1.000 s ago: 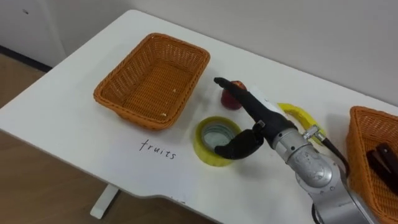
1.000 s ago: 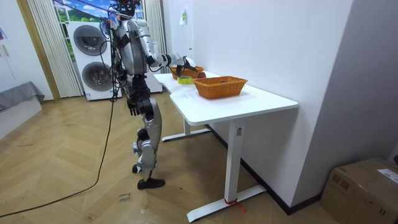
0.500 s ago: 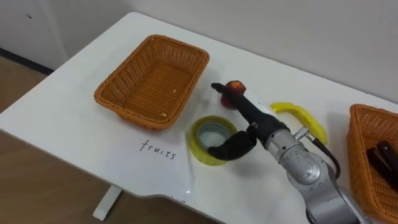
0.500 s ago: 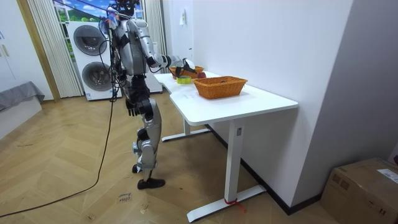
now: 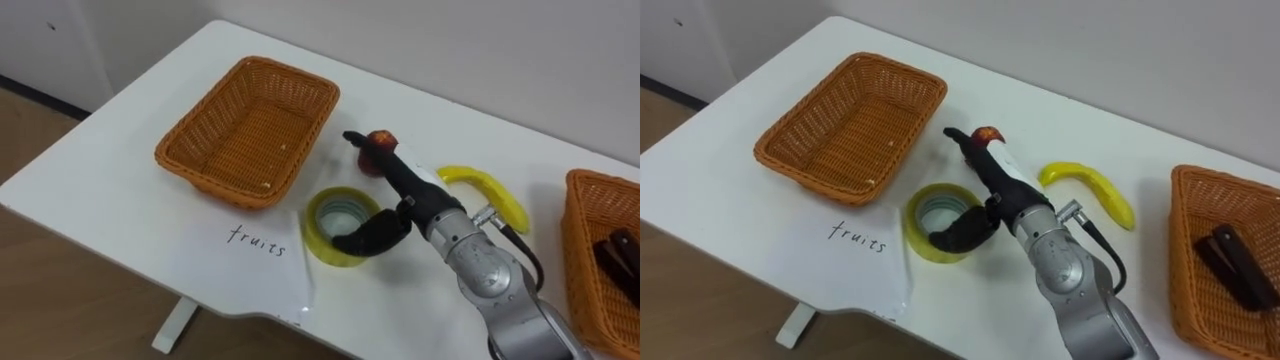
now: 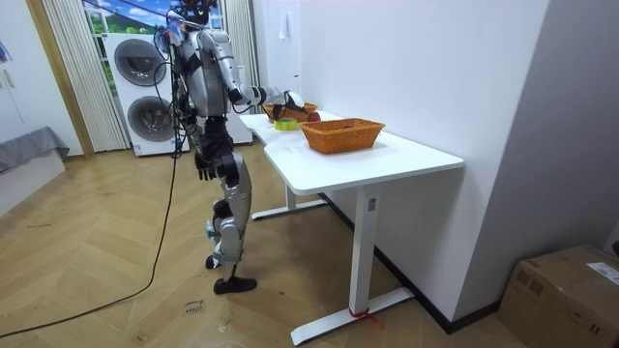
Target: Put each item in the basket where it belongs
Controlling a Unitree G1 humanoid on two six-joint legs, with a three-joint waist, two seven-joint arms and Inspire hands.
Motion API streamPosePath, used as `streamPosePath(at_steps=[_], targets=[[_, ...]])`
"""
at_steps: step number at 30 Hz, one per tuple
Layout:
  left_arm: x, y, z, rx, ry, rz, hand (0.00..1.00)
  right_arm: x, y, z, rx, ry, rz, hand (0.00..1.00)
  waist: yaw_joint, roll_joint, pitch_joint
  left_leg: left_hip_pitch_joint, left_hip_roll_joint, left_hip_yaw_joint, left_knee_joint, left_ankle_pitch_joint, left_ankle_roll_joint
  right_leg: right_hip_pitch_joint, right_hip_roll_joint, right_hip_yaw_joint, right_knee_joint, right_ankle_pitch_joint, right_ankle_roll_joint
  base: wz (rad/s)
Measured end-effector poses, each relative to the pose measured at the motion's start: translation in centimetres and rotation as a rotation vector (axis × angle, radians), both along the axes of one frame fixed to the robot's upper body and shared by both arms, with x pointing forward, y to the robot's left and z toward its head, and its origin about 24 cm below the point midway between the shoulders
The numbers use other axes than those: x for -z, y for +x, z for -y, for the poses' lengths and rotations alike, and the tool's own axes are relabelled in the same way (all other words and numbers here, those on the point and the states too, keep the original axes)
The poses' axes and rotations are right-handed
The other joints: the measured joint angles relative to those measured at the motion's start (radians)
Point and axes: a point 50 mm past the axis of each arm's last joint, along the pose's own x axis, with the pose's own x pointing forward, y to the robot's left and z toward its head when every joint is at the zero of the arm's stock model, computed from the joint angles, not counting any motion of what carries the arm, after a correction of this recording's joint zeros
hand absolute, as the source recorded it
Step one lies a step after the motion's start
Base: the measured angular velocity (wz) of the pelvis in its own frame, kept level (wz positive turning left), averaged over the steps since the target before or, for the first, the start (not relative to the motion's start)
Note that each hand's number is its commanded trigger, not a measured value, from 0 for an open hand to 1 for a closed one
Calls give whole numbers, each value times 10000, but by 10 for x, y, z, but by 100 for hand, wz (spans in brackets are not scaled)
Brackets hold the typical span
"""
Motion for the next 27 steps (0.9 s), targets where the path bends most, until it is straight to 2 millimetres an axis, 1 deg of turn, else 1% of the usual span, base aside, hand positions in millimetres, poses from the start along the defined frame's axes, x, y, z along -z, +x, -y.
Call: streamPosePath(at_steps=[4, 9, 17, 21, 27], targets=[[0, -2, 0, -32, 6, -81, 0, -2, 0, -4, 118, 204, 135, 0, 5, 61, -27, 0, -24, -15, 0, 11, 19, 0, -25, -5, 2, 0, 1, 0], [0, -3, 0, -97, 166, -110, 0, -3, 0, -5, 180, 132, 295, 0, 14, 105, -21, 10, -46, -16, -6, 30, 43, 1, -50, 1, 13, 1, 4, 0], [1, -4, 0, -116, 164, -165, 0, -7, 0, -5, 142, -6, 523, 0, 6, 85, -33, 10, -82, -17, -6, 50, 75, 0, -92, 0, 25, 17, 35, 0], [1, -4, 0, -112, 165, -154, 0, -9, 0, -6, 115, 29, 612, 0, 7, 38, -61, 12, -90, -17, -6, 56, 87, 2, -102, 0, 28, 23, 45, 0], [1, -3, 0, -105, 162, -138, 0, -14, 0, -7, 62, 95, 787, 0, 13, 12, -50, 19, -91, -22, -6, 59, 89, 18, -102, -3, 28, 24, 47, 0]])
